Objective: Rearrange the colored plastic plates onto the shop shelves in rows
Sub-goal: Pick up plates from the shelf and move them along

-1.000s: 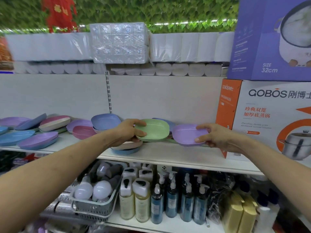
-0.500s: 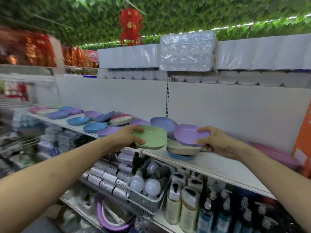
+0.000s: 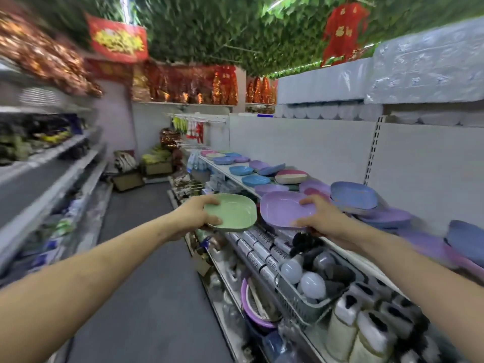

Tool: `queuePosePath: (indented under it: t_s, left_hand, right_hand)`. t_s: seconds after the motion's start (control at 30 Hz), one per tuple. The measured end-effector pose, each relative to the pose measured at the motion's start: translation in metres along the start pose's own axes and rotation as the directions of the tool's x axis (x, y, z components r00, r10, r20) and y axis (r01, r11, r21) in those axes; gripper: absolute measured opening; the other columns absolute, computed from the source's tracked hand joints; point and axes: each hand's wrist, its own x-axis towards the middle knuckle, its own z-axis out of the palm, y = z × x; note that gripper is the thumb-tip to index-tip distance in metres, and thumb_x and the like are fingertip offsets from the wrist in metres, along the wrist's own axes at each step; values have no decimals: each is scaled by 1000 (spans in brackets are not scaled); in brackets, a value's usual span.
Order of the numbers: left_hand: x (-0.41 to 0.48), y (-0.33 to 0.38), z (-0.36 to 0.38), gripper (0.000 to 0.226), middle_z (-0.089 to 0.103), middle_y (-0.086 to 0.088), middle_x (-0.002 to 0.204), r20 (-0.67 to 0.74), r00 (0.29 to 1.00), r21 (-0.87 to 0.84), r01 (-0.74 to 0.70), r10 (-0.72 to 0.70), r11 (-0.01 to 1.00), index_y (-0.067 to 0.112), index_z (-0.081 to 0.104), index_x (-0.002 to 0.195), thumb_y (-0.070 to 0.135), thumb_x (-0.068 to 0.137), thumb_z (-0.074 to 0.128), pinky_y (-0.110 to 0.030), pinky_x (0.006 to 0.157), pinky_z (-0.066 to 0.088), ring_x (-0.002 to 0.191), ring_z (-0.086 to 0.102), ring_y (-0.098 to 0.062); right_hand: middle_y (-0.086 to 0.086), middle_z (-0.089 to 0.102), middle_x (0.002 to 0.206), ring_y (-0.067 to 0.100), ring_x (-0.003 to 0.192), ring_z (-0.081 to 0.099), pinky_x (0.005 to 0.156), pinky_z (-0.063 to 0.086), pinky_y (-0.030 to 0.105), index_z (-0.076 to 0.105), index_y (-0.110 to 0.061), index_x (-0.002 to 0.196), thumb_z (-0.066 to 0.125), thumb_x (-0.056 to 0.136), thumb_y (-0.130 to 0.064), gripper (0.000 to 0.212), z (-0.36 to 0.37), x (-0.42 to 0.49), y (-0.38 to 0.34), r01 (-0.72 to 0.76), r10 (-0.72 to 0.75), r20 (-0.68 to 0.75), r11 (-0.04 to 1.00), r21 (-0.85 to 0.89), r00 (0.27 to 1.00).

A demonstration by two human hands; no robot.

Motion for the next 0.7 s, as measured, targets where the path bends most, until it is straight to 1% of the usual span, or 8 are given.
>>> queuePosePath:
  t_s: [0.07,0.13,0.23,0.33,0.43,0.53,0.6,0.7]
  left_hand:
    - [-37,-13,-9,58,57,2,118,-79,996,-12,31,-31,999,11,59,136,-1,84,80,-34,75,64,95,66,-21]
    - [-76,-28,-21,57,56,1,121,-146,986,-22,84,-87,996,12,60,135,0,83,81,-39,78,64,99,64,-22]
    - [-128,-44,-44,58,53,-3,131,-218,963,-20,155,-155,988,13,60,135,3,82,82,-39,78,64,106,64,-26]
    - [-174,-53,-68,59,52,-7,133,-295,933,-49,202,-207,978,13,60,136,3,82,83,-35,75,64,108,64,-30]
    - [-206,-54,-87,60,52,-10,131,-324,919,-90,207,-225,974,13,59,135,2,81,83,-33,73,63,104,65,-30]
    - [-228,-50,-101,61,52,-8,130,-337,917,-92,194,-214,977,12,58,136,4,81,83,-34,75,63,105,66,-30]
    - [-237,-50,-109,63,50,-5,130,-336,917,-88,196,-215,977,13,58,136,7,80,86,-35,76,63,106,66,-30]
    - [-251,-56,-118,65,50,-4,131,-338,916,-99,192,-215,976,14,58,136,9,78,87,-37,77,64,107,66,-30]
  right_hand:
    - [3,57,95,13,58,50,46,39,22,48,-24,133,85,82,-23,63,27,-8,-8,34,-31,74,999,-27,997]
    - [5,59,83,10,48,47,42,36,22,45,-20,135,81,86,-17,61,53,-17,-18,48,-48,152,999,3,987]
    - [11,62,105,10,51,50,47,39,25,45,-21,137,82,83,-21,66,82,-31,-34,92,-87,249,996,-10,965]
    - [8,60,103,8,49,54,47,41,22,44,-20,137,79,86,-15,62,104,-46,-58,135,-127,330,991,1,935]
    - [6,59,110,5,48,58,47,45,20,44,-21,136,79,87,-13,61,121,-59,-81,168,-165,362,986,22,918]
    - [7,58,113,15,62,61,58,49,28,44,-23,137,82,83,-16,66,139,-71,-95,169,-175,397,984,50,901]
    - [10,60,111,21,68,60,65,46,36,45,-23,136,82,82,-16,66,150,-78,-103,149,-174,402,984,94,899]
    - [11,59,114,22,70,59,64,47,35,46,-23,135,83,81,-17,66,164,-88,-108,147,-176,411,984,101,894]
